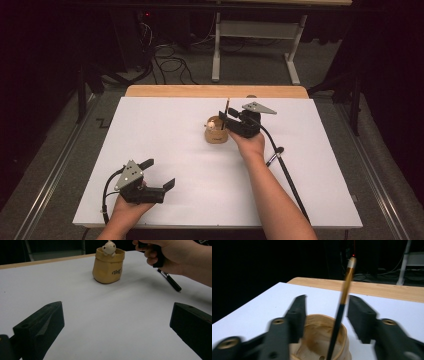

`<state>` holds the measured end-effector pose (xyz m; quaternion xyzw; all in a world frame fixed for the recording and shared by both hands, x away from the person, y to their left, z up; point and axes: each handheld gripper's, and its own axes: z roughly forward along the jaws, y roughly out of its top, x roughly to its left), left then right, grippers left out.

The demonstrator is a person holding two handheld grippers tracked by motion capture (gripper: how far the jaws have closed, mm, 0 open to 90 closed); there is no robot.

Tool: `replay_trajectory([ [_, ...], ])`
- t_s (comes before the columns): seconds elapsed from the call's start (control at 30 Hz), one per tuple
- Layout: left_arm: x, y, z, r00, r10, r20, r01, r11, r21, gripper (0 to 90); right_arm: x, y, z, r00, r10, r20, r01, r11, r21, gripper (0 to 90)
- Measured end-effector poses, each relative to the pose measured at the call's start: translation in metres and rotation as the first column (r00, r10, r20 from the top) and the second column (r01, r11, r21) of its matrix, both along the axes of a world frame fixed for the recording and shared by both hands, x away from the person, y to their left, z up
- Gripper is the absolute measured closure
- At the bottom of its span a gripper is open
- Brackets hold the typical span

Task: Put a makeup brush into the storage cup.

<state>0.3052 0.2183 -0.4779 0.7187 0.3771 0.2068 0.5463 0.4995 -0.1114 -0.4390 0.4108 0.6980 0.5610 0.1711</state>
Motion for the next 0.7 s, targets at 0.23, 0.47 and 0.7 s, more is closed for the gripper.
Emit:
replay_trajectory([
  [0.23,0.000,0.000,0.000,1.0000,0.000,0.000,0.000,1.0000,0.001,0.4,-0.001,-0.003,0.001,0.9998,-0.012,-0.013,0.012,1.000,0.008,21.9],
  [0.47,0.000,-0.001,0.000,1.0000,-0.003,-0.003,0.003,1.0000,0.001,0.4,-0.006,-0.004,0.005,1.0000,0.007,0.000,-0.007,1.000,-0.010,16.2],
  [0.7,-0.001,-0.002,0.001,1.0000,-0.004,0.001,0.004,1.0000,0.002,0.4,-0.017,-0.007,0.006,0.9998,0.019,0.007,-0.019,0.999,-0.050,15.5],
])
